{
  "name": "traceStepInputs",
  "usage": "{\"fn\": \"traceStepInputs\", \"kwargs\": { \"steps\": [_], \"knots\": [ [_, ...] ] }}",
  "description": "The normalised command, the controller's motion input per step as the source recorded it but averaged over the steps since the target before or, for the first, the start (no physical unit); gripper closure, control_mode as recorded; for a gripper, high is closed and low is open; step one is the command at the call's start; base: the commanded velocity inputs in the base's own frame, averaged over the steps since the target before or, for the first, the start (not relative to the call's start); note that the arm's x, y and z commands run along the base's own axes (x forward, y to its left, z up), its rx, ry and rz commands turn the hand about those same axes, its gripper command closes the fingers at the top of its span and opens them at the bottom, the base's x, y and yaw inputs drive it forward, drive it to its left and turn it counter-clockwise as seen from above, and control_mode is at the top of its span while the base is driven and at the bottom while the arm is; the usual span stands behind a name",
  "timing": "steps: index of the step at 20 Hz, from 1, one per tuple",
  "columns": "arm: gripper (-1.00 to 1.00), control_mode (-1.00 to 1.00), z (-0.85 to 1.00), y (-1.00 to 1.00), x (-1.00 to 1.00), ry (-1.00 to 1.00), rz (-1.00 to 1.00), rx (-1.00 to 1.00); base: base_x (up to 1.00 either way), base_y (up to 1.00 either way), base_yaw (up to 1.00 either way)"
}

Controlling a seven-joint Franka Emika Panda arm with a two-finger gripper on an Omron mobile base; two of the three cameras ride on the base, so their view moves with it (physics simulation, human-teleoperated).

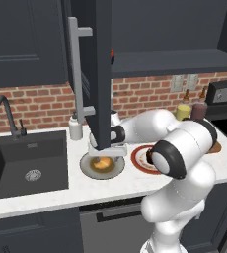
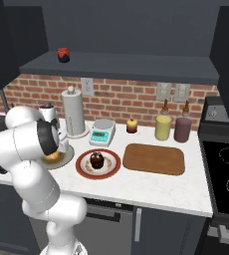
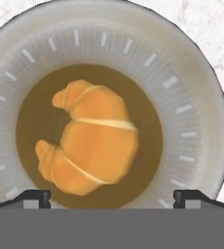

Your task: From the different types of pastries on the counter, select a croissant and place it on the cutting board. Then retrieve a jar of jam from the cabinet and place it alongside the croissant on the cutting board.

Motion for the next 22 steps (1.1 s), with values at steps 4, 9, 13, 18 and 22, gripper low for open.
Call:
{"fn": "traceStepInputs", "kwargs": {
  "steps": [4, 9, 13, 18, 22],
  "knots": [
    [-1.00, -1.00, -0.06, 0.05, 0.04, 0.00, -0.01, 0.00, 0.00, 0.00, 0.00],
    [-1.00, -1.00, -0.02, 0.07, 0.04, 0.00, -0.01, 0.00, 0.00, 0.00, 0.00],
    [-1.00, -1.00, -0.03, 0.05, 0.05, 0.00, -0.02, 0.00, 0.00, 0.00, 0.00],
    [-1.00, -1.00, -0.06, 0.01, 0.02, 0.00, -0.02, 0.00, 0.00, 0.00, 0.00],
    [-1.00, -1.00, -0.08, 0.00, 0.00, 0.00, -0.03, 0.00, 0.00, 0.00, 0.00]
  ]
}}
